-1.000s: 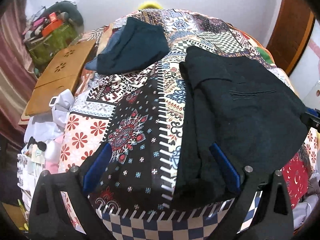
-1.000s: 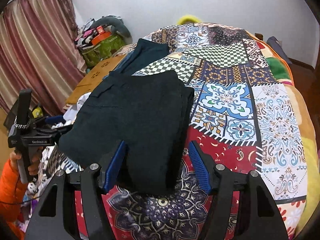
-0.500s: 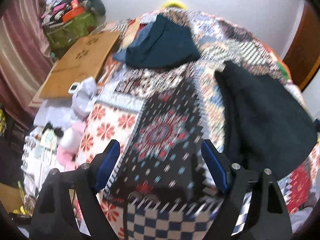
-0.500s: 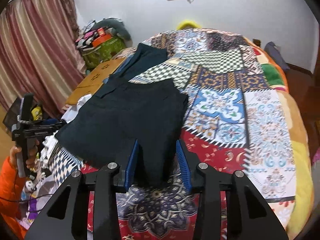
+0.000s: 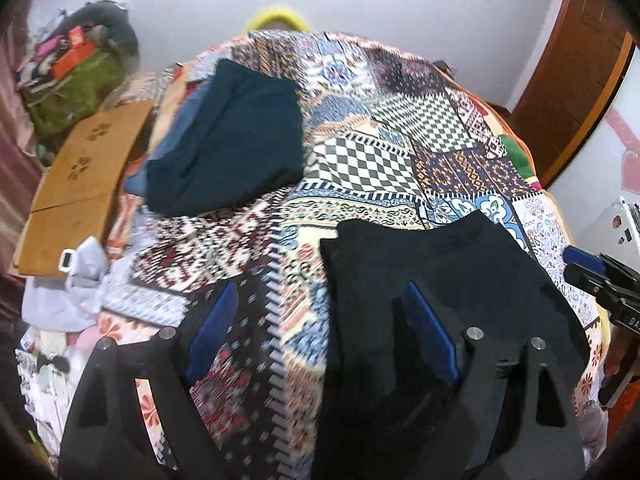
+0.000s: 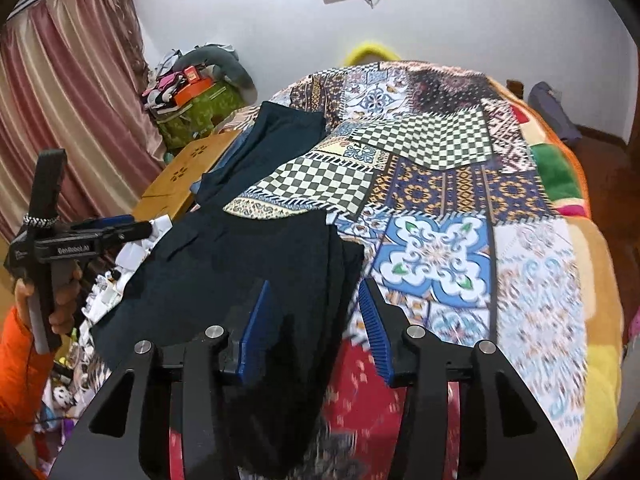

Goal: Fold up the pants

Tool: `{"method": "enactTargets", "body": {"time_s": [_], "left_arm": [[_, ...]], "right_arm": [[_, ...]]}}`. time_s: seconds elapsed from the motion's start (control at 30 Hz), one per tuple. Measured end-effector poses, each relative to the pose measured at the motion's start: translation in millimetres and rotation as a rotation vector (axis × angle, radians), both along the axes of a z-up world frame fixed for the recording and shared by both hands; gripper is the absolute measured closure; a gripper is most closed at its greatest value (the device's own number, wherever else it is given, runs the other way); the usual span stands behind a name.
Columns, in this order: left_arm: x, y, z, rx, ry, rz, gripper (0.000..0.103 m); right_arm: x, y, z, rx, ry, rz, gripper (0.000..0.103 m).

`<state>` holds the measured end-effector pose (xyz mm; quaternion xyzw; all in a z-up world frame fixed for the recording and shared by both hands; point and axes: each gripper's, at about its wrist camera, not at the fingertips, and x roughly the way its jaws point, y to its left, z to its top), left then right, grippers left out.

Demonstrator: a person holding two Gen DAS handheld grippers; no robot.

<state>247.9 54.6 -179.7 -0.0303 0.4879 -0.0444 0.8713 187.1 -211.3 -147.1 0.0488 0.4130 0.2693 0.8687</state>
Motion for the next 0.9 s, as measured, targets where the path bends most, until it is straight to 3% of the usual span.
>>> {"method": "enactTargets", "body": {"time_s": [0.13,0.27,0.33,0.4,0.53,0.9], "left_arm": [[21.6,-8.8,-15.3,-0.027,0.059,-0.059,0.023],[32.7,-21.4,-28.4,-0.050,0.082,-0.106,0.047],[37.7,-25.2,-34.5,-0.041,0.089,-0.107,0.054],[40.7,-27.5,-39.1,-0.011,0.085,-0.106,0.058],[42.3,-27.3,-46.3,0.023,0.070,-0.101,0.058],[36.4,-26.5,-35.2,0.063,0.033,-0.097,0.057]], "right_arm": [[34.2,13.7,-13.5,0.009,0.059,0.024,0.061],[56.8,28.7,-30.3,-0.002,0.122,0.060,0.061],[61.6,38.4,-37.9,-0.018,0.155,0.120,0.074],[60.9,47.4,-43.6,-0.076,0.134,0.148,0.081],[59.2,46.8,-49.6,-0.108,0.104,0.178,0.088],[53.1,44.2,-47.4,-0.153,0.099,0.161,0.089]]}}
